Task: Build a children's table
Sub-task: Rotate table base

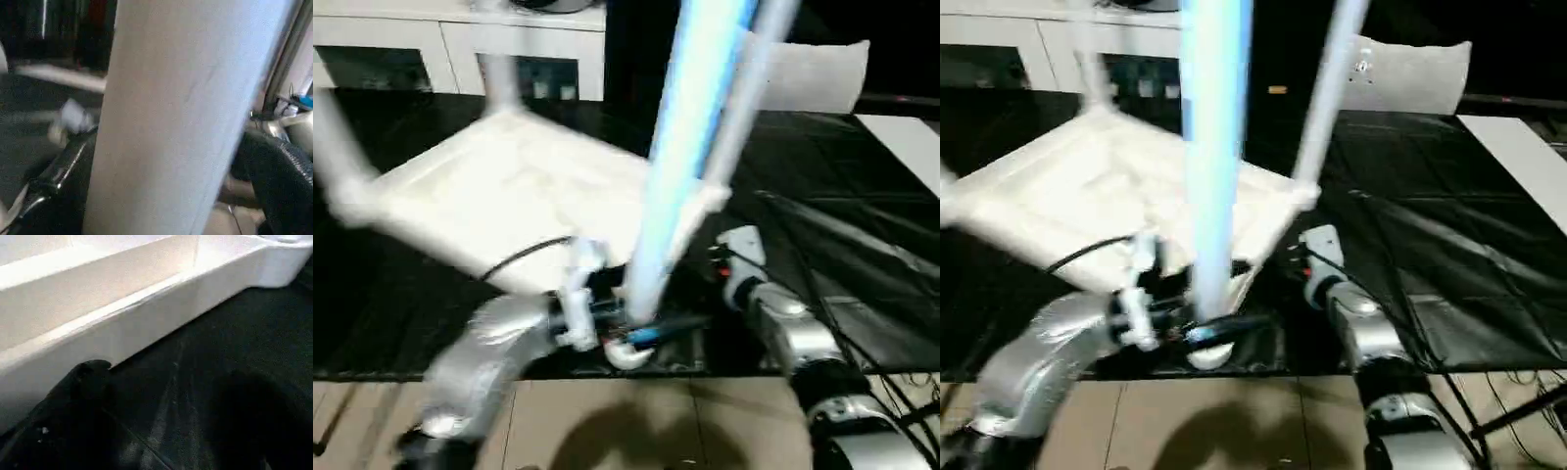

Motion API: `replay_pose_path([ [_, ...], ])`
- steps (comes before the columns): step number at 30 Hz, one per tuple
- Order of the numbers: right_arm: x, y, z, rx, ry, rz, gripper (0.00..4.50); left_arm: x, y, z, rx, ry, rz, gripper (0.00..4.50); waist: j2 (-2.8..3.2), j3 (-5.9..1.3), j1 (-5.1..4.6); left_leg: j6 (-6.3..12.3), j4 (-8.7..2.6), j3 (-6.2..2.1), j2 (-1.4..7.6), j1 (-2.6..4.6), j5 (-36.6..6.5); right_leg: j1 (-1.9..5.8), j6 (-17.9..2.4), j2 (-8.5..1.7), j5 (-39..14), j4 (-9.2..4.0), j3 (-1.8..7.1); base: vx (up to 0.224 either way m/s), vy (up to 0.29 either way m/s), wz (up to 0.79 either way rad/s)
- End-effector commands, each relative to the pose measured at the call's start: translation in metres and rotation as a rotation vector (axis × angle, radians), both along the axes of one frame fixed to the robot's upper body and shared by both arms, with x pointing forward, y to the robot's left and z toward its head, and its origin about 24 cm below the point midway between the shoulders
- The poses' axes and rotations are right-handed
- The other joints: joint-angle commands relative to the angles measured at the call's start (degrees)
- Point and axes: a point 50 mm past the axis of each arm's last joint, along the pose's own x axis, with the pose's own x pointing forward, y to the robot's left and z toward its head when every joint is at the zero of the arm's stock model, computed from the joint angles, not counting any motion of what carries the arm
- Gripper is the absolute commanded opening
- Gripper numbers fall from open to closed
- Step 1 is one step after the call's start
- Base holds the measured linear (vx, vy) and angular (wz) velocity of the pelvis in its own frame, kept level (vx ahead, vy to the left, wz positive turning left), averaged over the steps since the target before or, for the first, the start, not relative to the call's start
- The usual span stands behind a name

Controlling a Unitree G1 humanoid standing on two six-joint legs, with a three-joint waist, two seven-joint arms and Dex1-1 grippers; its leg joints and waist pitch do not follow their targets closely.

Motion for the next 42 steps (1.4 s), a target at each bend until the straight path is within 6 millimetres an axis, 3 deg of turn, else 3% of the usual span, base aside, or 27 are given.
replay_pose_path([
  [1, 0.005, 0.025, 0.01, 0.013, -0.048, 0.097, 4.5, -0.001, -0.019, 0.005, -0.002, -0.035, -0.047, 4.46, 0.14, -3.21, 0.36, 0.53, -3.95, 1.65, -1.23, -0.13, -12.12, 2.98, -12.84, -0.07, -6.66, -3.39, 0.12, 0.0, 0.0, 0.0],
  [10, 0.009, -0.003, 0.007, -0.03, -0.043, -0.044, 4.5, 0.039, -0.022, -0.004, 0.126, -0.129, 0.251, 4.46, 0.23, -3.51, 0.47, 1.37, -3.67, 1.68, -1.24, 0.18, -11.01, 3.02, -13.23, 0.03, -4.08, -3.39, 0.08, 0.0, 0.0, 0.0],
  [14, 0.008, -0.019, 0.006, -0.042, -0.048, -0.087, 4.5, 0.045, -0.02, -0.005, 0.151, -0.154, 0.305, 4.46, 0.28, -3.5, 0.88, 1.99, -3.59, 1.76, -1.15, 0.3, -10.53, 2.98, -14.26, 0.02, -2.7, -3.24, 0.08, 0.0, 0.0, 0.0],
  [18, 0.004, -0.04, 0.009, -0.031, -0.064, -0.128, 4.5, 0.048, -0.02, -0.006, 0.13, -0.179, 0.373, 4.46, 0.23, -3.35, 1.2, 1.89, -3.69, 1.71, -1.19, 0.18, -12.1, 3.1, -13.55, -0.01, -5.22, -3.64, 0.07, 0.0, 0.0, 0.0],
  [21, -0.001, -0.051, 0.016, 0.011, -0.097, -0.118, 4.5, 0.044, -0.014, -0.016, 0.13, -0.151, 0.346, 4.46, 0.4, -3.33, 1.36, 1.89, -3.72, 1.74, -1.19, 0.21, -13.11, 2.99, -13.15, 0.1, -6.07, -3.85, 0.08, 0.0, 0.0, 0.0],
  [22, -0.004, -0.055, 0.02, 0.028, -0.118, -0.096, 4.5, 0.041, -0.01, -0.021, 0.153, -0.155, 0.322, 4.46, 0.83, -3.39, 1.46, 2.0, -3.73, 1.62, -1.23, 0.19, -13.08, 3.06, -13.16, 0.06, -5.91, -3.7, 0.07, 0.0, 0.0, 0.0],
  [24, -0.008, -0.059, 0.024, 0.034, -0.14, -0.073, 4.5, 0.037, -0.004, -0.026, 0.182, -0.162, 0.294, 4.46, 0.45, -3.37, 1.51, 2.7, -3.78, 1.62, -1.22, 0.05, -12.81, 3.16, -12.83, 0.16, -5.63, -3.81, 0.07, 0.0, 0.0, 0.0],
  [26, -0.013, -0.061, 0.027, 0.035, -0.155, -0.047, 4.5, 0.036, 0.001, -0.031, 0.203, -0.159, 0.278, 4.46, 1.22, -3.33, 1.48, 2.75, -3.81, 1.62, -1.12, 0.26, -12.85, 2.85, -13.15, 0.16, -5.83, -3.81, 0.08, 0.0, 0.0, 0.0],
  [27, -0.015, -0.062, 0.028, 0.036, -0.16, -0.035, 4.5, 0.035, 0.003, -0.032, 0.21, -0.153, 0.274, 4.46, 1.1, -3.23, 1.45, 2.47, -3.87, 1.66, -1.11, 0.26, -13.76, 2.79, -13.23, 0.23, -6.86, -3.92, 0.05, 0.0, 0.0, 0.0],
  [28, -0.028, -0.071, 0.036, 0.034, -0.182, 0.046, 4.5, 0.034, 0.017, -0.039, 0.247, -0.124, 0.251, 4.46, 1.32, -3.04, 1.64, 2.32, -3.99, 1.69, -1.08, 0.46, -15.11, 2.68, -12.75, 0.3, -8.34, -4.27, 0.09, 0.0, 0.0, 0.0],
  [29, -0.028, -0.071, 0.036, 0.034, -0.182, 0.046, 4.5, 0.034, 0.017, -0.039, 0.247, -0.124, 0.251, 4.46, 1.32, -3.0, 1.77, 2.36, -4.01, 1.66, -1.06, 0.58, -15.72, 2.66, -12.55, 0.3, -8.96, -4.28, 0.16, 0.0, 0.0, 0.0],
  [30, -0.04, -0.077, 0.042, 0.017, -0.189, 0.12, 4.5, 0.036, 0.031, -0.043, 0.289, -0.106, 0.205, 4.46, 1.01, -2.96, 1.87, 2.51, -4.16, 1.59, -1.07, 0.47, -16.18, 2.7, -12.14, 0.3, -9.88, -4.39, 0.15, 0.0, 0.0, 0.0],
  [34, -0.051, -0.083, 0.046, -0.023, -0.175, 0.231, 4.5, 0.042, 0.05, -0.046, 0.413, -0.118, 0.117, 4.18, 1.58, -2.75, 1.9, 1.73, -4.49, 1.35, -1.22, 0.52, -18.92, 2.34, -10.83, 0.23, -14.98, -4.66, 0.07, 0.0, 0.0, 0.0],
  [38, -0.058, -0.081, 0.054, -0.042, -0.169, 0.331, 4.5, 0.05, 0.063, -0.047, 0.528, -0.161, 0.037, 3.98, 1.34, -2.81, 1.83, 1.59, -4.46, 1.35, -1.11, 0.59, -19.09, 2.14, -10.86, 0.02, -15.26, -4.77, 0.17, 0.0, 0.0, 0.0],
  [40, -0.06, -0.078, 0.058, -0.052, -0.166, 0.392, 4.5, 0.058, 0.068, -0.046, 0.615, -0.213, 0.0, 3.66, 1.77, -2.81, 1.93, 1.51, -4.56, 1.27, -1.12, 0.46, -17.71, 2.27, -11.09, 0.0, -13.2, -4.64, 0.19, 0.0, 0.0, 0.0],
  [42, -0.063, -0.076, 0.061, -0.056, -0.158, 0.44, 4.5, 0.066, 0.07, -0.043, 0.664, -0.249, -0.023, 3.62, 1.74, -3.01, 1.92, 1.65, -4.38, 1.3, -1.21, 0.43, -16.59, 2.54, -11.44, 0.01, -10.75, -4.43, 0.21, 0.0, 0.0, 0.0],
])
